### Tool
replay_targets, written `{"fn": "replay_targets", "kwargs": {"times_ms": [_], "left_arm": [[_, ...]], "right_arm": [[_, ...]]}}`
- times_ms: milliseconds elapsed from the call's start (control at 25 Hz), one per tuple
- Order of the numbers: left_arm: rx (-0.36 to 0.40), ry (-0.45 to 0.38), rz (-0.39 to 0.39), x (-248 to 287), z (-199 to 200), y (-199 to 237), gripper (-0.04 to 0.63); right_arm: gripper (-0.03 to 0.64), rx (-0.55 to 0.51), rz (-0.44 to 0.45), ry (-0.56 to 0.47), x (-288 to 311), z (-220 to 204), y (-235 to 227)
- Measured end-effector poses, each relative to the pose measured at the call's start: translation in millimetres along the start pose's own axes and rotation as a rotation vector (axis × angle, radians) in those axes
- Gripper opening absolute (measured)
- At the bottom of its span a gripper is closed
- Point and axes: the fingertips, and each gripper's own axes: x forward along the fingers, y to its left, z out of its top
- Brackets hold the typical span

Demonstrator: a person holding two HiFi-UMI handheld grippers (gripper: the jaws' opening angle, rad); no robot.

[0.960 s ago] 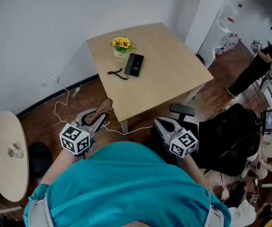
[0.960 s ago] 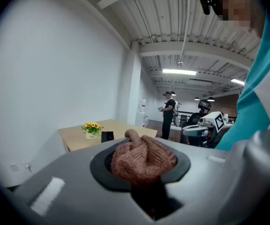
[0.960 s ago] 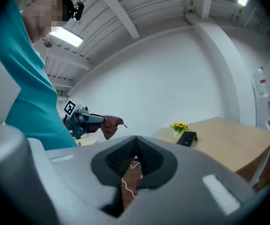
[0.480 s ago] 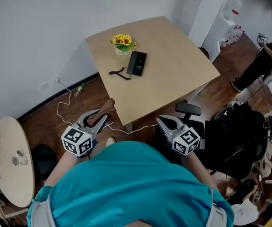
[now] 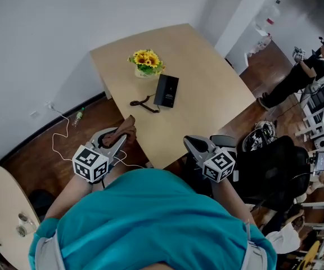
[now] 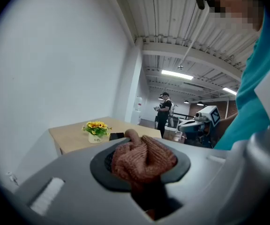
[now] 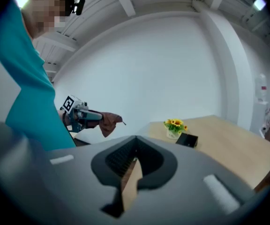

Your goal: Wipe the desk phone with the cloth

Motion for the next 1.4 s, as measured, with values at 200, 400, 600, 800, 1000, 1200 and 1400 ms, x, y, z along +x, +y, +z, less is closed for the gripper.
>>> {"fn": "replay_targets", "kwargs": {"times_ms": [200,400,600,800,1000,1200,1400], "left_arm": [[0.008,0.034,-0.072,38,6,24,0.118],[0.096,0.091,-0.097,102,9,25,0.118],[0.201,0.202,-0.004,183,6,29,0.118],[0.208,0.335,0.112,263,-3,46,0.118],[0.316,0.436,0.124,338,-5,70,0.118],[0.449,0.453,0.088,409,-2,98,0.118],[0.538,0.520,0.116,454,-25,125,0.118]], "right_arm": [[0.002,0.038,-0.032,0.029,25,10,-24],[0.002,0.065,-0.046,0.037,23,2,-75],[0.002,0.008,0.047,0.032,22,-12,-140],[0.002,-0.043,0.168,0.064,26,-30,-203],[0.002,-0.060,0.179,0.080,41,-48,-232],[0.002,-0.008,0.111,0.092,64,-63,-241],[0.002,0.027,0.065,0.069,71,-53,-249]]}}
